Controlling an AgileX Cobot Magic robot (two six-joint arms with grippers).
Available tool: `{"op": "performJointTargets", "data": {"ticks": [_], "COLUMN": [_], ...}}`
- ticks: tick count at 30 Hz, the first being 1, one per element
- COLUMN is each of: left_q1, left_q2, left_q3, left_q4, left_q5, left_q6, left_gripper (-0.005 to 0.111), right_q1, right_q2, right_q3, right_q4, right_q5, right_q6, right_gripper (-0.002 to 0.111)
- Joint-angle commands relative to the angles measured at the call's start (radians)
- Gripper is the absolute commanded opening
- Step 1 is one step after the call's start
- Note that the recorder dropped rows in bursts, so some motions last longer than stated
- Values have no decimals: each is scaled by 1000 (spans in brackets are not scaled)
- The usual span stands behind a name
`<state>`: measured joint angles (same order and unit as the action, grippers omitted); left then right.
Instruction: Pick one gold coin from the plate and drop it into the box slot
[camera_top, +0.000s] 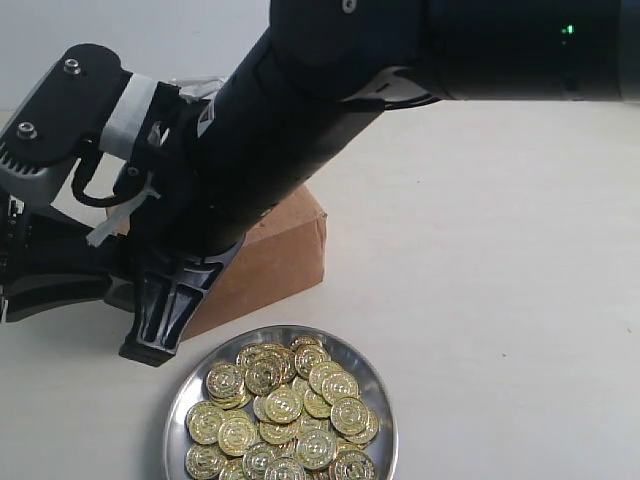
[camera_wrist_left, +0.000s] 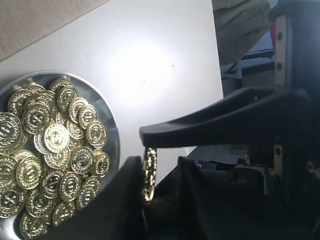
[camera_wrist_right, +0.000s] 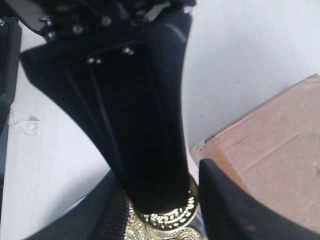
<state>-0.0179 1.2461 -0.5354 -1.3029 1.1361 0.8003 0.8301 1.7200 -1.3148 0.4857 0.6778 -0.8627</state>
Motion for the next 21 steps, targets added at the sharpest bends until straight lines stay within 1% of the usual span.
{"op": "performJointTargets", "data": {"ticks": [1,4,6,9,16,17,18,21], "left_q1": [-5,-5,-5,-5,-5,-5,-5,-5], "left_q2": [6,6,6,6,6,6,6,6], "left_q3": [-5,-5,-5,-5,-5,-5,-5,-5], "left_q4": [3,3,5,7,7,7,7,7], "left_q5": [17,17,17,17,17,17,17,17], "left_q6": [8,9,9,12,14,14,14,14], "left_gripper": [16,15,12,0,0,0,0,0], "right_q1": [-5,-5,-5,-5,-5,-5,-5,-5], "right_q2": [-10,-10,-10,-10,-10,-10,-10,-10], "right_q3": [-9,-9,-9,-9,-9,-9,-9,-9], "right_q4": [12,15,17,30,32,32,32,32], "right_q5": [-44,-44,-44,-44,-44,-44,-42,-37], "right_q6": [-1,-1,-1,-1,-1,-1,-1,18], "right_gripper": [32,32,32,32,32,34,38,55]}}
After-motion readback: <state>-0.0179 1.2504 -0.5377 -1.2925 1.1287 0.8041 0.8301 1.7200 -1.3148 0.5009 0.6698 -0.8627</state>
